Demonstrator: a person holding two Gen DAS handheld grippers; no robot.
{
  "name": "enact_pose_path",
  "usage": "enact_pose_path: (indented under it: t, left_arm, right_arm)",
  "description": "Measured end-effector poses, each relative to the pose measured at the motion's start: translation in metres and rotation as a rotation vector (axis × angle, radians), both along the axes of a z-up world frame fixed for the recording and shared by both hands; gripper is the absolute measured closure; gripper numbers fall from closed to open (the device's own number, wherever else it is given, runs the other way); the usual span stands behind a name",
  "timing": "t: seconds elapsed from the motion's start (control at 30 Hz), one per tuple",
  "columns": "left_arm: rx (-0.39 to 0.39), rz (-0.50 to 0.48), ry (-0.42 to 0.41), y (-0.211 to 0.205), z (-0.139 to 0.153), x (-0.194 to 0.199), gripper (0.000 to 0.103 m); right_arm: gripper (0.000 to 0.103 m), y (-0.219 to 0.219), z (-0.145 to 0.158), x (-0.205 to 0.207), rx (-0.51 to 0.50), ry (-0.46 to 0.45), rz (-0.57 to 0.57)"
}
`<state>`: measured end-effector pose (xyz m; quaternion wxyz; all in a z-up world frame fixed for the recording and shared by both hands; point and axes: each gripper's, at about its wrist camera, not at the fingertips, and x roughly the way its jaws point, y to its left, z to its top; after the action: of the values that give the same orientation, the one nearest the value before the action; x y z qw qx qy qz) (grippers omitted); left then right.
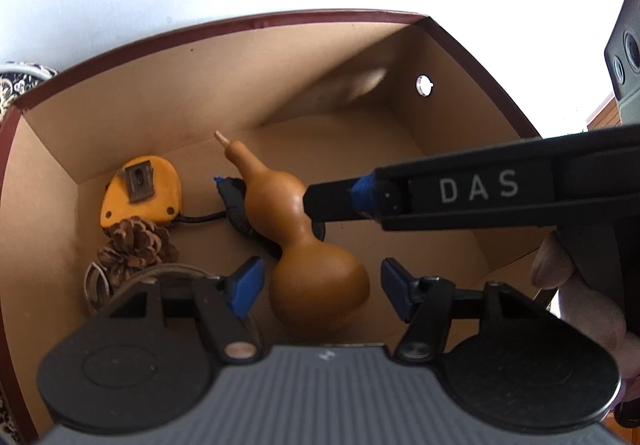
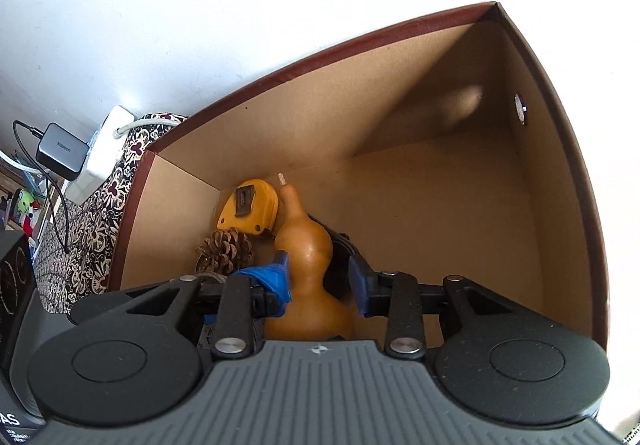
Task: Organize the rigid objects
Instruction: 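Lower the gourd into the box and open the left gripper, then withdraw the left gripper and move it to the white bottle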
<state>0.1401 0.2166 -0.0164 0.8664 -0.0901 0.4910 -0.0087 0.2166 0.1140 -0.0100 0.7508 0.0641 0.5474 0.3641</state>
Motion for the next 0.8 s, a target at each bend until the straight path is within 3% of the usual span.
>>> enact_pose_path:
  t: [0.2,0.43,0.57,0.8]
  left_arm:
    - [0.015,-0.01,-0.017,-0.002,-0.002,-0.002,0.039]
    - [0.016,-0.012,-0.037,-0.001,-0.002,-0.006,0.036]
    - [0.006,-0.011,-0.035,0.002,-0.001,-0.007,0.036]
    - [0.008,0.013,-0.057,0.003,0.008,-0.012,0.036]
  right_arm:
    - [0.086,-0.003,0.001,0.005,0.005,-0.019,0.017]
    - [0.086,-0.009,-0.004,0.013,-0.018,0.059,0.017]
    - [0.086,-0.013,0.01,0.003,-0.069,-0.034,0.04]
    - [0.086,-0.042,0.032,-0.022,0.045,-0.122,-0.023]
